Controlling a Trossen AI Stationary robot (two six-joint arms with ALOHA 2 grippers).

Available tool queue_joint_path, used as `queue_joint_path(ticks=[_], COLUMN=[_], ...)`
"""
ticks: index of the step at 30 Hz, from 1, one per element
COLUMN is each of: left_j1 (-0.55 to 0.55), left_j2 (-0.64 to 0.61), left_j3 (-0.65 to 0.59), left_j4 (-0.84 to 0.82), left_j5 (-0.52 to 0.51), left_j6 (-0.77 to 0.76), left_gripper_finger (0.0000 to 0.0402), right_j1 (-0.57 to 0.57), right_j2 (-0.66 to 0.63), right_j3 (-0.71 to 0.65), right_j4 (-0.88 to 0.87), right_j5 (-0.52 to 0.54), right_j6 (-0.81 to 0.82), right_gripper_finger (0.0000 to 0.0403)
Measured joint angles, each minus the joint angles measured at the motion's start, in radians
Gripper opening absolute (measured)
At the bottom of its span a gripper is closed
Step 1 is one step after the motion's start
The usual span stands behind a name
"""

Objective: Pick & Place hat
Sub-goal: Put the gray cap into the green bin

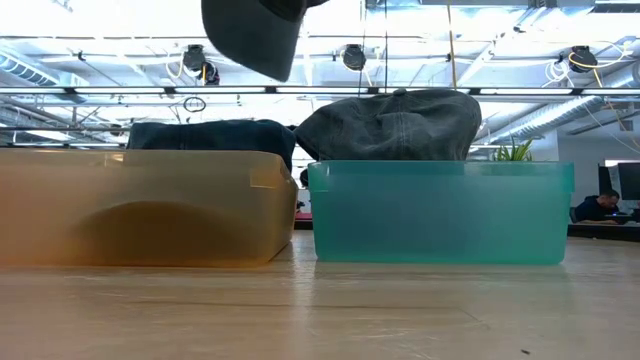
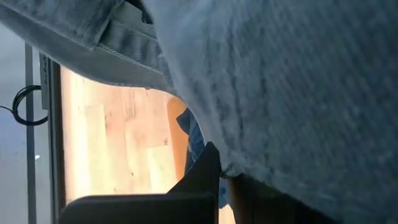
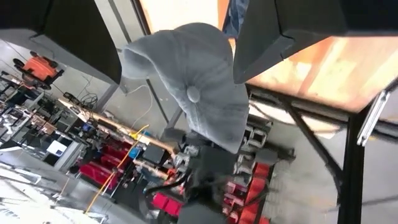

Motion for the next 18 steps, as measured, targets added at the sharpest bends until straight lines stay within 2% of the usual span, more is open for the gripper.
queue_joint_path(ticks=[6, 12, 18], left_j1=[0.0, 0.0, 0.01], left_j2=[0.102, 0.214, 0.304], left_j3=[0.165, 0.326, 0.424], left_j4=[-0.069, -0.152, -0.206], left_j5=[0.009, 0.019, 0.053], left_j6=[0.039, 0.074, 0.101], left_gripper_finger=[0.0008, 0.0008, 0.0008], right_j1=[-0.011, -0.038, -0.067], right_j2=[0.031, 0.05, 0.05], right_j3=[0.061, 0.108, 0.125], right_j4=[-0.038, -0.101, -0.115], right_j5=[-0.074, -0.093, -0.206], right_j6=[0.0, -0.001, 0.001], right_gripper_finger=[0.0295, 0.0295, 0.0295])
